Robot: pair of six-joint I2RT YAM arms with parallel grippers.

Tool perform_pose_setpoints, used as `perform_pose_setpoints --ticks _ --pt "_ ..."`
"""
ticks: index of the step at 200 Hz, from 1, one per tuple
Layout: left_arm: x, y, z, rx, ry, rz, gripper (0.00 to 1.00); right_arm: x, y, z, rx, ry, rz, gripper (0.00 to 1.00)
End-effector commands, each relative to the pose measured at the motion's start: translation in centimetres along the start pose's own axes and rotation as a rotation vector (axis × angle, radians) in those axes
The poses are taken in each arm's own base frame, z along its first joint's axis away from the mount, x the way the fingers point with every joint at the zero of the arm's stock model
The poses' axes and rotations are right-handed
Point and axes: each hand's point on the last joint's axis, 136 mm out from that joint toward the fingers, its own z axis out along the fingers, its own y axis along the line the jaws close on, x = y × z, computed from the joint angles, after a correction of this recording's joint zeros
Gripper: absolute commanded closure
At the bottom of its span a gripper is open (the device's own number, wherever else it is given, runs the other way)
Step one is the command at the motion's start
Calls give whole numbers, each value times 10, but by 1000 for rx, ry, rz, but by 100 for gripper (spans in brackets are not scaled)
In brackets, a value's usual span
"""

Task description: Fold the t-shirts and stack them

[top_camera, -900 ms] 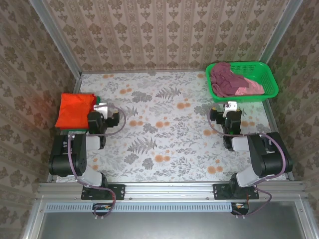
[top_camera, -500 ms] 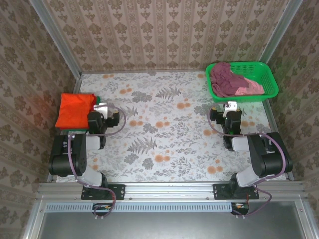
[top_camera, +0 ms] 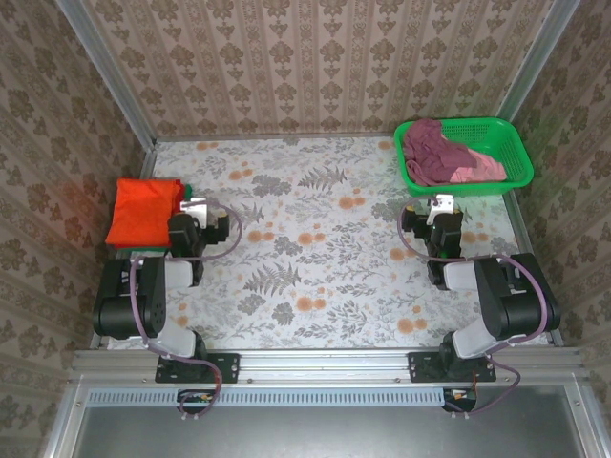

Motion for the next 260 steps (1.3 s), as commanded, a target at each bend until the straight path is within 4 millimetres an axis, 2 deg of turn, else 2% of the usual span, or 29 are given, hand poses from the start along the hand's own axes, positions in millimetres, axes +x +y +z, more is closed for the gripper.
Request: perform_pose_setpoints --ticks 1,13,27,47,73,92,98,115,130,132,149,157,160,167,182,204,225,237,260 --pt "-15 -5 -15 -19 -71 44 0 -7 5 -12 -33 -38 -22 0" --pt "-23 -7 -23 -33 -78 62 0 -11 4 -19 -29 -32 -23 0" --pt "-35 -17 -33 -2 -59 86 0 -28 2 -31 -30 -39 -28 0" --pt "-53 -41 -47 68 -72 144 0 -49 -1 -48 -29 -72 -2 0" --pt "-81 -95 -61 207 -113 239 0 -86 -10 -58 22 -30 38 0" --pt "-92 -141 -68 327 -126 287 0 -108 -14 -52 37 48 78 0" --pt "-95 -164 -73 382 -137 305 0 -115 -14 -48 33 69 90 0" --pt "-97 -207 -82 490 -147 331 0 -128 -9 -26 2 147 122 0" --pt "-98 -238 -88 574 -153 323 0 -131 -1 -2 -35 231 134 0" --pt "-97 -242 -89 586 -152 323 0 -125 0 5 -38 257 134 0" --pt "-94 -269 -95 647 -150 325 0 -116 5 40 -55 356 148 0" --pt "-91 -280 -98 673 -144 335 0 -119 6 54 -59 379 157 0" --pt "-90 -283 -98 679 -142 341 0 -112 6 61 -56 403 158 0" --pt "-85 -291 -100 696 -129 354 0 -112 5 75 -48 421 163 0" --pt "-77 -302 -102 719 -106 373 0 -109 -6 102 -3 453 171 1" --pt "-68 -310 -105 743 -89 383 0 -88 -21 140 46 531 186 3" --pt "-60 -313 -104 753 -68 385 0 -70 -26 169 53 596 209 5" --pt "-57 -313 -102 751 -59 386 0 -65 -25 185 49 604 227 6" --pt "-52 -316 -99 758 -45 390 0 -50 -36 208 110 643 213 9"
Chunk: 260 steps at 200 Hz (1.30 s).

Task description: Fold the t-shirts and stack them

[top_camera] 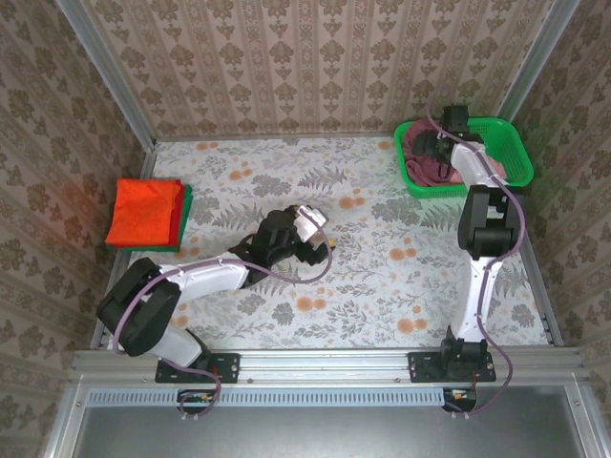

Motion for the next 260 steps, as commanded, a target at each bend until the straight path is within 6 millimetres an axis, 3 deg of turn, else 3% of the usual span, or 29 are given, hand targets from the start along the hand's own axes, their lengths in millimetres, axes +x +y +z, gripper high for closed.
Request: perform_pose_setpoints --ticks 1,20,39,63,93,135,168,199,260 --pt "-6 -5 5 24 -4 -20 0 12 -8 20 53 89 20 9" --pt "-6 -6 7 34 -2 -25 0 11 -10 37 69 123 19 18" --pt "-2 -8 11 39 8 -24 0 7 -5 40 46 136 27 56" --pt "-1 -7 12 35 10 -26 0 -7 5 20 13 105 32 100" --pt "-2 -7 13 36 4 -25 0 -33 19 -26 -30 4 4 100" --pt "-14 -7 9 41 -33 -39 0 -68 51 -108 -177 -213 17 100" --pt "-24 -5 3 34 -65 -44 0 -87 64 -170 -231 -330 7 100" --pt "-29 -2 -3 19 -88 -48 0 -95 78 -229 -313 -416 -20 100" --pt "-35 17 -25 -8 -163 -150 0 -89 150 -375 -550 -565 -238 100"
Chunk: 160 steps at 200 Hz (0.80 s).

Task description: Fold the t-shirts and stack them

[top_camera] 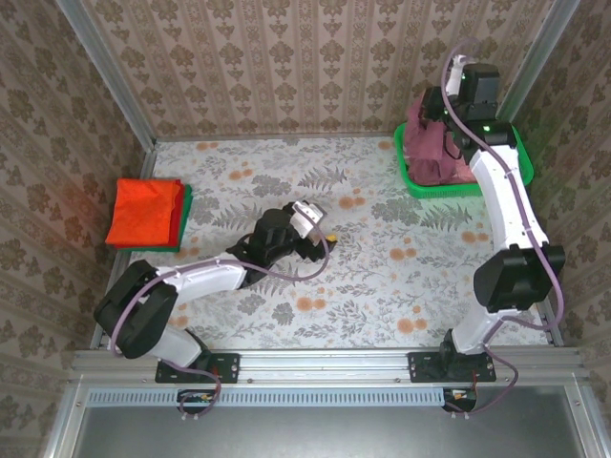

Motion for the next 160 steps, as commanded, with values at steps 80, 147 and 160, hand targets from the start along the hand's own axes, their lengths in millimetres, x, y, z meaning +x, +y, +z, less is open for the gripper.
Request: perform_pose_setpoints --ticks 80,147,160 --pt "-5 50 -71 -150 -105 -172 0 -68 202 -146 -600 -189 -237 100" --pt "2 70 -106 -208 -136 -237 0 -41 241 -110 -696 -48 -229 100" --pt "4 70 -107 -210 -136 -247 0 -30 251 -104 -721 -21 -227 100"
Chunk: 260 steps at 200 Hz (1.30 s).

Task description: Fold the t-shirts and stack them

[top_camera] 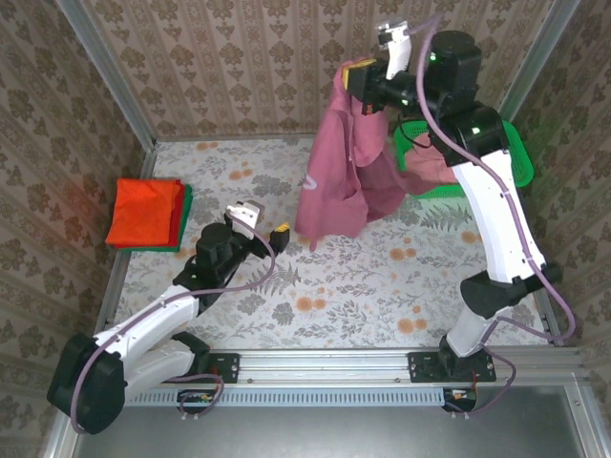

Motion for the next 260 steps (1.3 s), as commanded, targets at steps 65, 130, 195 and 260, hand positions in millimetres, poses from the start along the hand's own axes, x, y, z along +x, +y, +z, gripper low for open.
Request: perform_pose_setpoints --ticks 65,130,195,260 --pt "16 9 -9 -26 24 -91 0 67 25 77 -130 165 55 100" --pt "14 2 -22 -62 -2 -86 0 90 23 107 -108 195 110 100" --pt "41 12 -34 -144 40 -181 0 139 16 181 -124 205 177 100" --pt "67 17 -40 -295 150 -289 0 176 -22 226 48 212 154 16"
